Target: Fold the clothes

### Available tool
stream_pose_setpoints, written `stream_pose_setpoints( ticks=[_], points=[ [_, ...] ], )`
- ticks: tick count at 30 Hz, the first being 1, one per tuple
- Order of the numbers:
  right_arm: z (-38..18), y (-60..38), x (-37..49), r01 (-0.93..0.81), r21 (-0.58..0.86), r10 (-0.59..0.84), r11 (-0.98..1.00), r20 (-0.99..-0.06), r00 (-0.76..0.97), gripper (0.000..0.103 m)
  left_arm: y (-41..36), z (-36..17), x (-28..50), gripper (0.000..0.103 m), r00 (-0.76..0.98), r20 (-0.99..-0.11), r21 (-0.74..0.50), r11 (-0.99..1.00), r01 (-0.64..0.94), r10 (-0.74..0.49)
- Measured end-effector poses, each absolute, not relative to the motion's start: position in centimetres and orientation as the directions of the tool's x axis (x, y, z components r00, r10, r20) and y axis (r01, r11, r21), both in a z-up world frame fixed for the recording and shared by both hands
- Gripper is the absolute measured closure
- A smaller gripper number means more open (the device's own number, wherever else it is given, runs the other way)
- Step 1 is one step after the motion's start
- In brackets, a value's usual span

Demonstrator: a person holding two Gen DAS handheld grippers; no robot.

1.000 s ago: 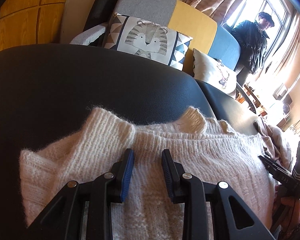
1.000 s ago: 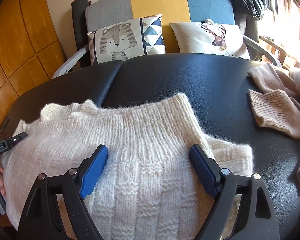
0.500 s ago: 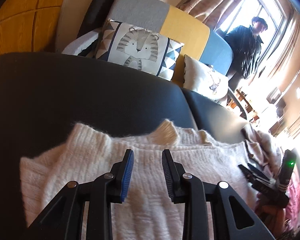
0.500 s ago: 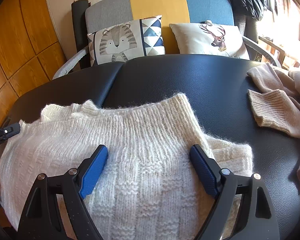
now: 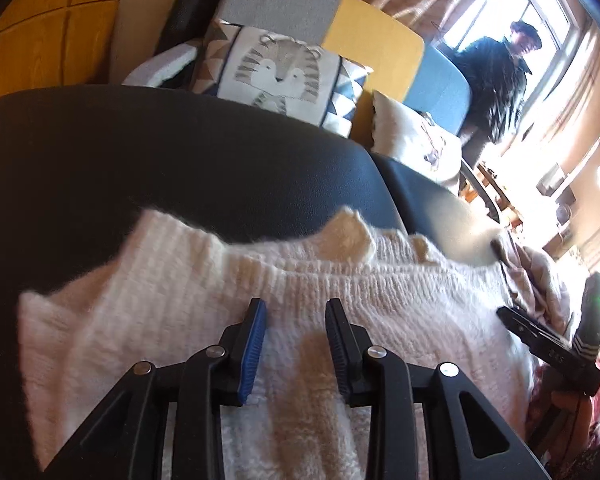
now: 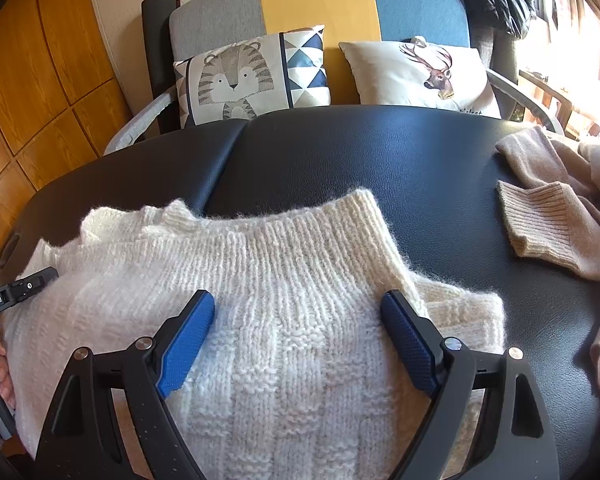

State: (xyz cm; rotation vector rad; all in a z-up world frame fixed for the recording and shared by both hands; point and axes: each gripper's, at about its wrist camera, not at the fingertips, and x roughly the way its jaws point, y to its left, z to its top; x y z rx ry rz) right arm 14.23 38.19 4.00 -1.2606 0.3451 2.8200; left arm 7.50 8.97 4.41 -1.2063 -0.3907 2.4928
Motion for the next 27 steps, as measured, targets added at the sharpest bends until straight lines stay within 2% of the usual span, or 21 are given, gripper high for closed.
stream_pose_setpoints(
  ticks=[3,6,12,15,16,17,19,23,27],
  points=[
    [6.7,37.2,16.0,-0.08,0.26,-0.12,-0.962,-0.67,-0.733,0.015,7.1,6.1,8.5,0.072,-0.648,-0.657,-0.397,-0.908,-0.137,0.385],
    [8.1,34.8,16.8,-0.014,0.235,-0.149,-0.972,-0.658,-0.738,0.015,7.3,5.8,8.8,0.072,-0.636,-0.666,-0.397,-0.907,-0.139,0.39],
    [7.6,29.6,15.9,0.121,0.18,-0.213,-0.976,-0.687,-0.694,0.015,9.1,4.4,8.7,0.072,-0.574,-0.709,-0.383,-0.907,-0.176,0.411],
    [6.9,28.0,14.5,0.145,0.092,-0.166,-0.985,-0.725,-0.669,0.017,10.3,4.2,8.6,0.072,-0.586,-0.728,-0.284,-0.935,-0.213,0.355],
    [6.4,27.8,13.9,0.145,0.068,-0.146,-0.987,-0.748,-0.647,0.02,10.5,3.9,8.5,0.071,-0.582,-0.739,-0.263,-0.94,-0.216,0.34],
    [5.8,27.8,13.1,0.145,0.049,-0.129,-0.988,-0.775,-0.619,0.026,10.5,3.6,8.3,0.071,-0.574,-0.744,-0.265,-0.94,-0.216,0.342],
    [4.9,28.2,12.1,0.142,0.06,-0.133,-0.988,-0.793,-0.594,0.026,10.1,3.3,8.1,0.07,-0.57,-0.736,-0.297,-0.931,-0.214,0.366],
    [3.8,29.1,11.4,0.121,0.11,-0.161,-0.986,-0.785,-0.599,0.02,9.7,2.9,8.2,0.07,-0.577,-0.715,-0.335,-0.917,-0.215,0.396],
    [3.6,28.8,12.3,0.124,0.098,-0.155,-0.987,-0.76,-0.631,0.019,9.7,2.8,8.2,0.07,-0.577,-0.71,-0.346,-0.914,-0.213,0.403]
  ],
)
